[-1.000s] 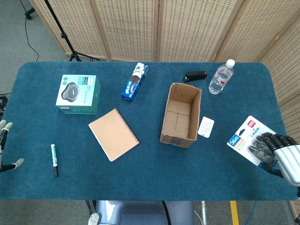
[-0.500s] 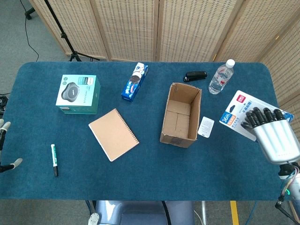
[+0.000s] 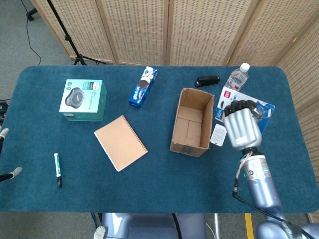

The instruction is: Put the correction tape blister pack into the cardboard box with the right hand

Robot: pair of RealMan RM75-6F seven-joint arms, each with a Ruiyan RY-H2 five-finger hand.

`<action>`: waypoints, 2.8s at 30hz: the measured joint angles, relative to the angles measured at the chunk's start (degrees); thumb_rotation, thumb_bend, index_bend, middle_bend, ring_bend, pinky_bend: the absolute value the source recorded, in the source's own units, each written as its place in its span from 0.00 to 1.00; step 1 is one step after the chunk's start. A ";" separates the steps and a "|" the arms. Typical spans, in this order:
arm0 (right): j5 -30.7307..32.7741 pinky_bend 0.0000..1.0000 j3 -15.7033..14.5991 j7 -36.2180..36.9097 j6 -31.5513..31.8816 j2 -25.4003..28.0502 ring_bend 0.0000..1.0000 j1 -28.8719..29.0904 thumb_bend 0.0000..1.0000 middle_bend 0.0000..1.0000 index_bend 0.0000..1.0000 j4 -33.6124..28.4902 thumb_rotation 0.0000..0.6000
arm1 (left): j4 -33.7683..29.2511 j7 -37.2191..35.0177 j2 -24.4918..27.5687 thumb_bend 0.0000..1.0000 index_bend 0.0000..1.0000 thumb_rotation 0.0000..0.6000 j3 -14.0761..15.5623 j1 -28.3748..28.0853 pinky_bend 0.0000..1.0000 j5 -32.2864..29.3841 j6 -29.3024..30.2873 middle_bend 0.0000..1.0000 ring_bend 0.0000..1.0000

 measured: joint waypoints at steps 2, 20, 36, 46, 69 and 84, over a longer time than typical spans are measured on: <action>2.50 0.57 0.20 -5.78 5.27 -6.09 0.57 3.72 0.57 0.55 0.47 0.53 1.00 | 0.04 -0.17 0.00 0.00 0.00 1.00 -0.01 -0.01 0.00 -0.08 -0.08 0.00 0.00; 9.74 0.57 -1.12 -21.98 25.48 -33.14 0.57 20.52 0.59 0.53 0.47 14.02 1.00 | 0.88 -2.72 0.73 0.00 0.00 1.00 -0.14 -0.34 0.00 -0.91 -1.68 0.00 0.00; 5.07 0.36 -5.52 -12.54 19.63 -29.65 0.00 18.59 0.00 0.00 0.00 13.97 1.00 | 0.97 -1.80 0.44 0.00 0.00 1.00 -0.03 -0.85 0.00 -1.55 -2.79 0.00 0.00; 1.80 0.20 -7.48 -10.03 19.13 -26.36 0.00 17.60 0.00 0.00 0.00 12.30 1.00 | 0.99 -1.90 0.50 0.00 0.00 1.00 0.08 -0.97 0.00 -1.51 -3.03 0.00 0.00; -7.11 0.10 -8.83 3.56 17.95 -15.88 0.00 12.36 0.00 0.00 0.00 8.14 1.00 | 1.42 -2.86 0.62 0.00 0.00 1.00 0.15 -1.23 0.00 -1.71 -3.74 0.00 0.00; -32.30 0.10 -17.03 79.89 12.08 -2.01 0.00 -6.32 0.00 0.00 0.00 28.74 1.00 | 1.55 -2.92 -0.09 0.00 0.00 1.00 0.78 -0.88 0.00 0.17 -2.52 0.00 0.00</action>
